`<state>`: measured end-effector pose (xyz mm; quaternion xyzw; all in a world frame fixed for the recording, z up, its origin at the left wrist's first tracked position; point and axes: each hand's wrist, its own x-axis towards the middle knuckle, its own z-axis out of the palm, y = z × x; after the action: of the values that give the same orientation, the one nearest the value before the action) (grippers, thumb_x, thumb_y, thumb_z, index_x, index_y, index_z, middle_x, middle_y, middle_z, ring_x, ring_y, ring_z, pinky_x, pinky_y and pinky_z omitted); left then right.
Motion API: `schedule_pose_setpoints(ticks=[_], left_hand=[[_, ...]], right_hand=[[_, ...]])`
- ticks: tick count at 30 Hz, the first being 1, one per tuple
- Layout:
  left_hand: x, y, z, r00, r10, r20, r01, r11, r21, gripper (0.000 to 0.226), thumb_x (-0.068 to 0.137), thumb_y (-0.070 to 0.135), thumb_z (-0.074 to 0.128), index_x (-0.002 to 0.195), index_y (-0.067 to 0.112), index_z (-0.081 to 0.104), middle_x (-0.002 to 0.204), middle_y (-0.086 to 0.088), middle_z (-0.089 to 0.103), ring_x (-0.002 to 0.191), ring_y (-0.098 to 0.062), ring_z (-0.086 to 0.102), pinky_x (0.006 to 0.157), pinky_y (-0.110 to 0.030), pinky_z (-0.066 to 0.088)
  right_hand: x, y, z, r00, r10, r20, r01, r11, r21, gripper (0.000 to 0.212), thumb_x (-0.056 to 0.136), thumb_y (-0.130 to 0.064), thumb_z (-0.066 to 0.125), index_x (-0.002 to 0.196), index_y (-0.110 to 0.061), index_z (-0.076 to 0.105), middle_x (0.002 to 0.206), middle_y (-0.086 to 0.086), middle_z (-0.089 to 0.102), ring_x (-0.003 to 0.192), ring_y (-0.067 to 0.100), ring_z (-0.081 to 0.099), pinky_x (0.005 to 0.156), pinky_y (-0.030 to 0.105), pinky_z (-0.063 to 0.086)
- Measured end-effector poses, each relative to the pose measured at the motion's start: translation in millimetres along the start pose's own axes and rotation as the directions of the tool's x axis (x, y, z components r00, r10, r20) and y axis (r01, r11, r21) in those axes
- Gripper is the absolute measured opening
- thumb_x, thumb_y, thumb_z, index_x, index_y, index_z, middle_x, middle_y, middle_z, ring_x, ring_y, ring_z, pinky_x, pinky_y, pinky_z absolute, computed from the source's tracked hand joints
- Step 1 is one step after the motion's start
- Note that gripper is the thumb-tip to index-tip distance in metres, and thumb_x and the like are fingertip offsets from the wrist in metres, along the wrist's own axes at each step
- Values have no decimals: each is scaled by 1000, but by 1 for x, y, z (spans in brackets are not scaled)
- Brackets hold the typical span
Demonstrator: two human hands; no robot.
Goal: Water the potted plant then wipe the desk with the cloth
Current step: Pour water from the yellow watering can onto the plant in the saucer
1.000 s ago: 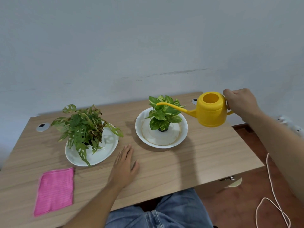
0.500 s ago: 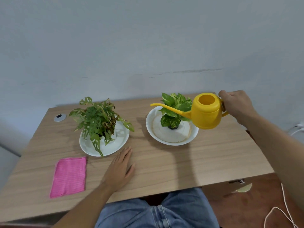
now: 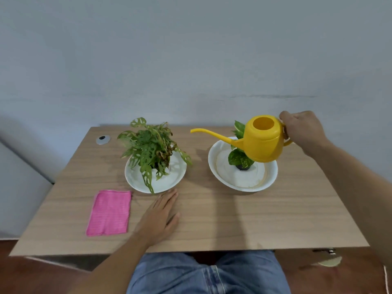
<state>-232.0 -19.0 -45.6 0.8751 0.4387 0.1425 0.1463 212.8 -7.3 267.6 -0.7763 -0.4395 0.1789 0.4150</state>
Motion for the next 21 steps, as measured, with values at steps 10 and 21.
schedule_pose_setpoints(ticks=[10, 21], left_hand=[[-3, 2, -1, 997, -73, -7, 73, 997, 6, 70, 116, 49, 39, 178, 17, 29, 185, 5, 25, 172, -11, 20, 140, -43, 20], [-1, 5, -2, 996, -90, -1, 90, 996, 28, 71, 116, 50, 39, 179, 19, 26, 186, 6, 22, 172, -8, 16, 141, -41, 17]], right_hand=[[4, -53, 43, 993, -107, 53, 108, 994, -14, 48, 102, -31, 56, 71, 5, 60, 71, 19, 60, 62, 29, 49, 62, 36, 39], [5, -88, 73, 979, -164, 119, 167, 986, -17, 52, 103, -29, 55, 74, 15, 55, 72, 20, 60, 60, 25, 47, 58, 33, 37]])
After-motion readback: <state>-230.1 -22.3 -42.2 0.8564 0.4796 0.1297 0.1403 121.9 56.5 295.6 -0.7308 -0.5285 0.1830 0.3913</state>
